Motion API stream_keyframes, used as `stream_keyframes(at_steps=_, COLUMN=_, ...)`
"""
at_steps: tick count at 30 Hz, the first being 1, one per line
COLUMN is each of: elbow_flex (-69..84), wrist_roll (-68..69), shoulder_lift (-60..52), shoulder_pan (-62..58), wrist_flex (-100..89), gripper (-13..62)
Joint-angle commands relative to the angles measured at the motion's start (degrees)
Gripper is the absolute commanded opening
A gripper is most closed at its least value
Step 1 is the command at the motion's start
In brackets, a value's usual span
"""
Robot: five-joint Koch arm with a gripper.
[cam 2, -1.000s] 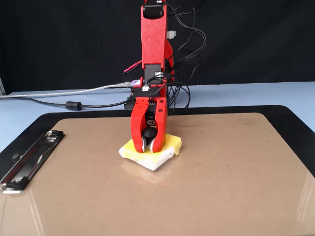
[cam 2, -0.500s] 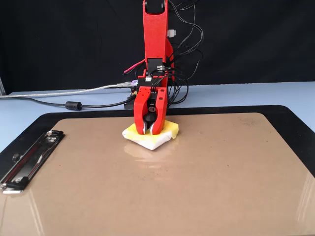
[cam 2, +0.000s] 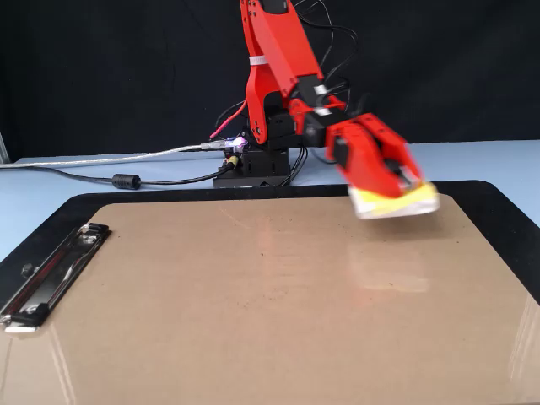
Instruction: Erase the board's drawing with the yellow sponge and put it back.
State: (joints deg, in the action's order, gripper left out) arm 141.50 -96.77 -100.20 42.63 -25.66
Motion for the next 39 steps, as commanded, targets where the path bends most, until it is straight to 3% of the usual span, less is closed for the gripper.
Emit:
stream_keyframes(at_steps=1, elbow_flex=-4.83, wrist_roll=-2.02, shoulder_lift=1.58, shoulder_pan=6.24, wrist_flex=-0.97, gripper=-8.1)
stream_keyframes(at_steps=6, elbow_flex=-7.82, wrist_roll=-2.2, shoulder_lift=5.1, shoulder_pan=10.37, wrist_flex=-0.97, gripper=-8.1)
stream_keyframes(at_steps=8, elbow_flex=-8.35, wrist_roll=-2.2, shoulder_lift=5.98, shoulder_pan=10.81, wrist_flex=-1.05, gripper=-4.5)
stream_keyframes(at_steps=11, elbow_flex=-9.32, wrist_roll=-2.02, shoulder_lift=6.86, shoulder_pan=13.71, wrist_flex=-1.58, gripper=26.1)
stream_keyframes(at_steps=12, elbow_flex=-9.67, wrist_roll=-1.93, shoulder_lift=6.86, shoulder_pan=14.5, wrist_flex=-1.58, gripper=32.4)
stream_keyframes(at_steps=13, elbow_flex=-9.93, wrist_roll=-2.11, shoulder_lift=6.68, shoulder_pan=14.85, wrist_flex=-1.58, gripper=33.8)
stream_keyframes(at_steps=17, elbow_flex=-9.93, wrist_roll=-3.34, shoulder_lift=3.69, shoulder_pan=14.68, wrist_flex=0.0, gripper=33.2)
stream_keyframes(at_steps=20, elbow_flex=-11.95, wrist_roll=-6.68, shoulder_lift=-3.43, shoulder_pan=13.45, wrist_flex=12.83, gripper=32.0)
stream_keyframes(at_steps=25, elbow_flex=-28.48, wrist_roll=-6.5, shoulder_lift=-16.35, shoulder_pan=1.32, wrist_flex=67.59, gripper=32.3)
stream_keyframes(at_steps=29, elbow_flex=-40.34, wrist_roll=-2.46, shoulder_lift=-16.61, shoulder_pan=-15.38, wrist_flex=102.66, gripper=32.3)
stream_keyframes(at_steps=34, elbow_flex=-34.72, wrist_roll=14.77, shoulder_lift=-19.07, shoulder_pan=-34.8, wrist_flex=114.26, gripper=33.4)
stream_keyframes(at_steps=39, elbow_flex=-22.41, wrist_roll=22.5, shoulder_lift=-22.15, shoulder_pan=-44.74, wrist_flex=114.43, gripper=33.6)
